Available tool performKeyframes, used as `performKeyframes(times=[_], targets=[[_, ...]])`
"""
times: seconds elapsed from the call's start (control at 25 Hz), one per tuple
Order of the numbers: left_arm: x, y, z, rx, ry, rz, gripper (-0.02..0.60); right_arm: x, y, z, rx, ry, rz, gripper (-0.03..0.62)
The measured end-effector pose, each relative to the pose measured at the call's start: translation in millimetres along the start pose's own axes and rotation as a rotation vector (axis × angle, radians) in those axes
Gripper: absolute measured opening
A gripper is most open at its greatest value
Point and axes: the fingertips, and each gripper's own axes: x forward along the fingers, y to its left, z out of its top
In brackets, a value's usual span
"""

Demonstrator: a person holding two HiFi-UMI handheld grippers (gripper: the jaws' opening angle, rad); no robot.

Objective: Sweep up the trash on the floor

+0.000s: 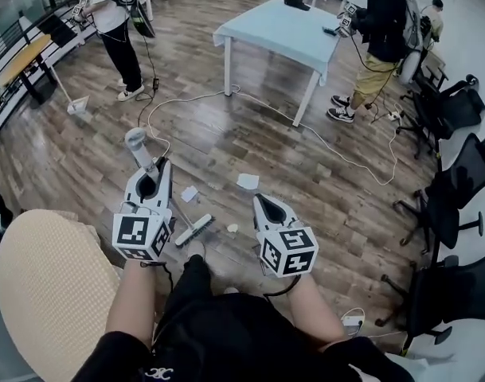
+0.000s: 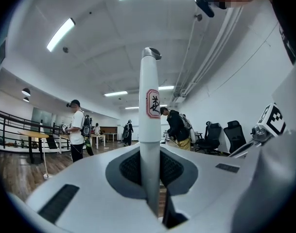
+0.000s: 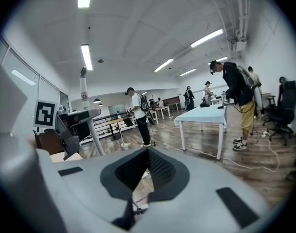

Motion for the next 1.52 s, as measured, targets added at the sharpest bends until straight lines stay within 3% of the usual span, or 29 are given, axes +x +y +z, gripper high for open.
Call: performKeyframes(times=[0.2,0.36,0.68,0.96,1.24,1.52], targets=[[54,42,-43,-0.036,0.048,-0.033,0.026,57,-14,13,-0.027,-0.015,-0.066,0.012],[90,69,-73,-0.049,0.103,-0.075,0.025,109,-31,21,-0.032,-0.050,-0.188,0.012],[149,135,-133,-0.074,0.221,-0.078,0.023,167,-24,11,-0.012,0.062,-0.220,0.012],[196,171,-180,-0.004,0.249,-0.152,0.021,191,-36,-2,0.007,0.128,-0.287,0.012],[225,211,-241,0.014,0.325,-0.081,0.021,188,-73,-15,0.062,0.171,-0.411,0.012],[253,259,-292,0.034,0.408,0.047,0.020,182,-89,-33,0.101,0.248,-0.442,0.012]])
